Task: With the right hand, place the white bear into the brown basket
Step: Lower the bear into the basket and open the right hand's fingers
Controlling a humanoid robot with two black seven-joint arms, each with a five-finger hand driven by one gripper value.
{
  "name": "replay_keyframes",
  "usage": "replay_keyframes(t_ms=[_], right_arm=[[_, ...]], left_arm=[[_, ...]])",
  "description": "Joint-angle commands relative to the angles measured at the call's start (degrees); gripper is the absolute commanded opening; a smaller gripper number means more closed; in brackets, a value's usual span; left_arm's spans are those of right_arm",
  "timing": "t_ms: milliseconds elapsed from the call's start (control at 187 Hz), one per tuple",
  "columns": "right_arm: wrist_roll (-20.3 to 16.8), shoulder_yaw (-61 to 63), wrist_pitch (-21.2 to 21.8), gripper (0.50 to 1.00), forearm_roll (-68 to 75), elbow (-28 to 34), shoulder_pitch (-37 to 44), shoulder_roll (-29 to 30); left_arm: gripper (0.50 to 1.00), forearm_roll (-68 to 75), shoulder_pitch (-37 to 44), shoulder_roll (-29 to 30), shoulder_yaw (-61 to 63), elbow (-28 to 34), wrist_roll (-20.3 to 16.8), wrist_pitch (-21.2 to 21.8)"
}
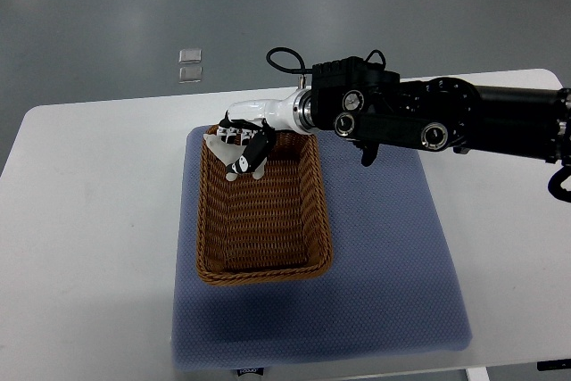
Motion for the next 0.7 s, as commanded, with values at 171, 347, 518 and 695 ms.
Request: replay_keyframes(t_ms=[171,347,518,695], right_arm=[[0.00,0.00,-1.48,0.500,-1.24,-2.99,-3.77,3.63],[0.00,-0.44,-2.62,0.500,-5.20,-4.83,-5.70,4.34],[0.00,-0.53,-2.18,0.500,-6.87,-5.80,-6.23,4.34],[0.00,-0.53,-2.36,0.629,-6.87,-5.89,-6.41,4.34]], left_arm=[[1.000,0.07,0.00,0.00,0.09,-0.03,0.00,0.00],[1.000,0.07,0.00,0.00,0.09,-0.03,0.00,0.00],[1.000,0.07,0.00,0.00,0.09,-0.03,0.09,0.00],[1.000,0.07,0.00,0.00,0.09,-0.03,0.09,0.00]])
